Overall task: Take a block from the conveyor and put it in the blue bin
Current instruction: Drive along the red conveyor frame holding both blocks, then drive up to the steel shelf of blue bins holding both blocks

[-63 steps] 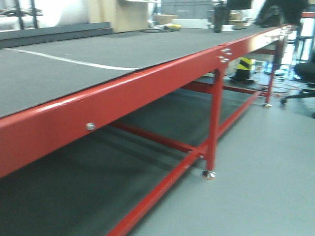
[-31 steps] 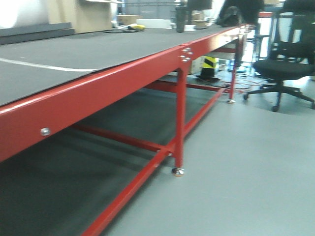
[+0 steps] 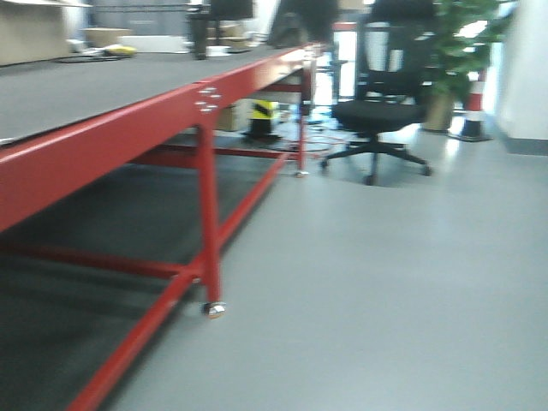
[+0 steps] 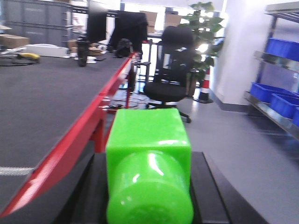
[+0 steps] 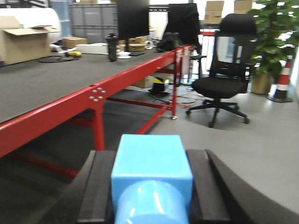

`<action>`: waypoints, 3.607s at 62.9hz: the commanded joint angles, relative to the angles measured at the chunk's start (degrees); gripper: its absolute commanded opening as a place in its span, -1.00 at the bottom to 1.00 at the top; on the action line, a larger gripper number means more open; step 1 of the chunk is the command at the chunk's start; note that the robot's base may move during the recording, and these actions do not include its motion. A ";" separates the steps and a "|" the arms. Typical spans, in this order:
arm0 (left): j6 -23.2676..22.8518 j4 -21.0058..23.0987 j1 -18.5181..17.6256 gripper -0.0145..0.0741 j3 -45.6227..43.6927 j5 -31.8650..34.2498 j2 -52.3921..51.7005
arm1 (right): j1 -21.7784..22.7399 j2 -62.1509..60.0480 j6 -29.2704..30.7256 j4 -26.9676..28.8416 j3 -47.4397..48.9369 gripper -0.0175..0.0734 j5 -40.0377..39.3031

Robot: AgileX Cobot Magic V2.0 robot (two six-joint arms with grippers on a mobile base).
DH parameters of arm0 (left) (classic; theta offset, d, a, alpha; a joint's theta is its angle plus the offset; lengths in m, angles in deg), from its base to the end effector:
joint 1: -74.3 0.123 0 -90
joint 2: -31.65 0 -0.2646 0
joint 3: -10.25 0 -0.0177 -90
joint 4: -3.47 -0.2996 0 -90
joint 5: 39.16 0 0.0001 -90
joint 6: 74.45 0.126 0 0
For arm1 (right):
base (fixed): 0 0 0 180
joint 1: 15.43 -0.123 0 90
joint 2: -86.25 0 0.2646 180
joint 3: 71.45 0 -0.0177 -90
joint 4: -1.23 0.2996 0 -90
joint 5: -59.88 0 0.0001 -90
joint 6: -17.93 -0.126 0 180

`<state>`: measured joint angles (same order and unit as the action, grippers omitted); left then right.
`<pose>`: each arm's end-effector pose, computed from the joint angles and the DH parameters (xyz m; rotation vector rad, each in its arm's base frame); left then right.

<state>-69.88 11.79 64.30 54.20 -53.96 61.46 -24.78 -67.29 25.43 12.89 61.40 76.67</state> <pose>0.1754 -0.0357 0.3587 0.1173 1.5425 -0.2150 0.1679 0.0351 0.3422 -0.1239 1.5716 0.2242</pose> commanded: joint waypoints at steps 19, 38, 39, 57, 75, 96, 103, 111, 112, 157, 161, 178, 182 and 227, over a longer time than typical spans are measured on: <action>-0.08 0.53 -0.34 -0.92 -0.12 0.85 -0.21 | -0.05 -0.14 0.19 -0.51 -0.06 -0.97 -0.69; -0.08 0.53 -0.34 -0.92 -0.12 0.85 -0.21 | -0.05 -0.14 0.19 -0.51 -0.06 -0.97 -0.69; -0.08 0.53 -0.34 -0.92 -0.12 0.85 -0.21 | -0.05 -0.14 0.19 -0.51 -0.06 -0.97 -0.69; -0.08 0.53 -0.34 -0.92 -0.12 0.85 -0.21 | -0.05 -0.14 0.19 -0.51 -0.06 -0.97 -0.69; -0.08 0.53 -0.34 -0.92 -0.12 0.85 -0.21 | -0.05 -0.14 0.19 -0.51 -0.06 -0.97 -0.69; -0.08 0.53 -0.34 -0.92 -0.12 0.85 -0.21 | -0.05 -0.14 0.19 -0.51 -0.06 -0.97 -0.69; -0.08 0.53 -0.34 -0.92 -0.12 0.85 -0.21 | -0.05 -0.14 0.19 -0.51 -0.06 -0.97 -0.69; -0.08 0.53 -0.34 -0.92 -0.12 0.89 -0.21 | -0.05 -0.14 0.19 -0.51 -0.06 -0.97 -0.81; -0.08 0.53 -0.34 -0.92 -0.12 0.89 -0.21 | -0.05 -0.14 0.19 -0.51 -0.06 -0.97 -0.81; -0.08 0.53 -0.34 -0.92 -0.12 0.89 -0.21 | -0.05 -0.14 0.19 -0.51 -0.06 -0.97 -0.81; -0.08 0.53 -0.34 -0.92 -0.12 0.89 -0.21 | -0.05 -0.14 0.19 -0.51 -0.06 -0.97 -0.81; -0.08 0.53 -0.34 -0.92 -0.12 0.89 -0.21 | -0.05 -0.14 0.19 -0.51 -0.06 -0.97 -0.93; -0.08 0.53 -0.34 -0.92 -0.12 0.89 -0.21 | -0.05 -0.14 0.19 -0.51 -0.06 -0.97 -0.93; -0.08 0.53 -0.34 -0.92 -0.12 0.89 -0.21 | -0.05 -0.14 0.19 -0.51 -0.06 -0.97 -0.93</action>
<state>-69.88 11.79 64.30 54.20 -53.85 61.46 -24.78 -67.29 25.43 12.78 61.40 76.67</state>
